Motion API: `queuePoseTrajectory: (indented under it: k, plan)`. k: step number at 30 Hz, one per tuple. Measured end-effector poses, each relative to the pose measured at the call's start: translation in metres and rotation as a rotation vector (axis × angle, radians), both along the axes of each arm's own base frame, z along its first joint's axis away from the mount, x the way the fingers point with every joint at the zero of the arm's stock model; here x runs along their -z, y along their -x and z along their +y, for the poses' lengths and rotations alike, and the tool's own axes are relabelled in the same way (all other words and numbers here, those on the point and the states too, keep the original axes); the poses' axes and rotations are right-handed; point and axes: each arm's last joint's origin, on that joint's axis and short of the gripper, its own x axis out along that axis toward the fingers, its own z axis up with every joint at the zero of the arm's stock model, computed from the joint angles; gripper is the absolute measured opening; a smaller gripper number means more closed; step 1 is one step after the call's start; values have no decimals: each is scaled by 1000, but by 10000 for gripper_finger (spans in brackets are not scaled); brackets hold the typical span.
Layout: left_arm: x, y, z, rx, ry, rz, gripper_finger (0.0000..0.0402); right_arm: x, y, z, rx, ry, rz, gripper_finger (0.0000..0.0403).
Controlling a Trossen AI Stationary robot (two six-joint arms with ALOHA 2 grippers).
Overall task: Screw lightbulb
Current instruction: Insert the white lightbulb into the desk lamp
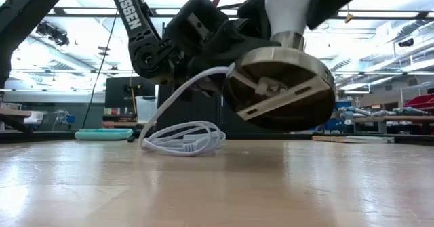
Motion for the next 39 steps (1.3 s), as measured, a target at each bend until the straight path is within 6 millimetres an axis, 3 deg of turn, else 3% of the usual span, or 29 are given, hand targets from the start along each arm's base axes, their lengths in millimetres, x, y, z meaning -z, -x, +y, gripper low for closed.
queuePoseTrajectory:
  k: [15, 26, 30, 32, 35, 37, 39]
  plan:
    - [-4, -1, -10, 34, -46, -85, 184, 1, -2, -13, 44, -28, 24, 265]
    - [-2, -3, -2, -10, -68, -76, 184, 4, 1, -18, 129, -29, 99, 252]
    - [-1, -3, 2, -39, -78, -62, 184, 6, 4, -22, 209, 55, 136, 253]
    - [3, -4, 11, -102, -121, -45, 184, 8, 7, -30, 318, 154, 162, 253]
    - [14, 2, 46, -273, -216, 70, 184, 7, 17, -51, 528, 267, 246, 253]
    - [12, 6, 65, -410, -240, 133, 184, 5, 23, -59, 675, 214, 229, 251]
    - [13, 13, 70, -439, -235, 131, 184, 12, 31, -57, 707, 122, 174, 250]
